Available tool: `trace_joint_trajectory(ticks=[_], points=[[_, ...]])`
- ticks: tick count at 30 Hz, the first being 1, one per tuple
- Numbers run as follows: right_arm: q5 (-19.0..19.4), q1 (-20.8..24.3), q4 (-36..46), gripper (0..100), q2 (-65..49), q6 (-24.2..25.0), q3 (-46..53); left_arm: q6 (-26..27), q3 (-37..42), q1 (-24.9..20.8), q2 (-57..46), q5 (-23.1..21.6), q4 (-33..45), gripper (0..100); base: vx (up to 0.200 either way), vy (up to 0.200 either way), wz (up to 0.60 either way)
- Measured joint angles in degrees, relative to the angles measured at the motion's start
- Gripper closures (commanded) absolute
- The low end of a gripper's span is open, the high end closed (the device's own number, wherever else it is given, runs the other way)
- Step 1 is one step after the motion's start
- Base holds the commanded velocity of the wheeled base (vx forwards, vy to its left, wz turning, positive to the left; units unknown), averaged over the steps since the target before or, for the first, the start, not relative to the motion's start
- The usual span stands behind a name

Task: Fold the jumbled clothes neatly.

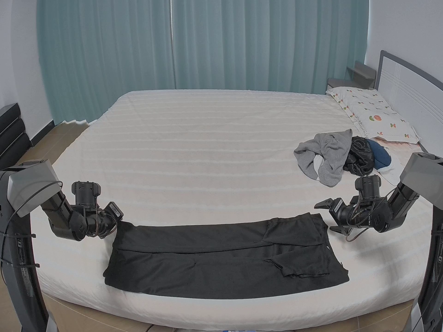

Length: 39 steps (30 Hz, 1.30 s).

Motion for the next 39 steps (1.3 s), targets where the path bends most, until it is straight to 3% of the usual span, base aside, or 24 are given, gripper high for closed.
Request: trace_joint_trajectory(ticks=[23,24,39], points=[[-0.07,0.69,-5.39,0,3.28,-0.39,-1.99,0.00,-0.28,0.91,0.91,0.41,-0.22,100,0.000,0.000,0.00],[-0.09,0.69,-5.40,100,3.57,-0.41,-2.34,0.02,-0.28,0.91,0.94,0.41,-0.22,100,0.000,0.000,0.00],[-0.65,0.59,-6.29,100,6.94,-0.90,-4.83,0.05,-0.28,0.91,1.00,0.39,-0.24,100,0.000,0.000,0.00]])
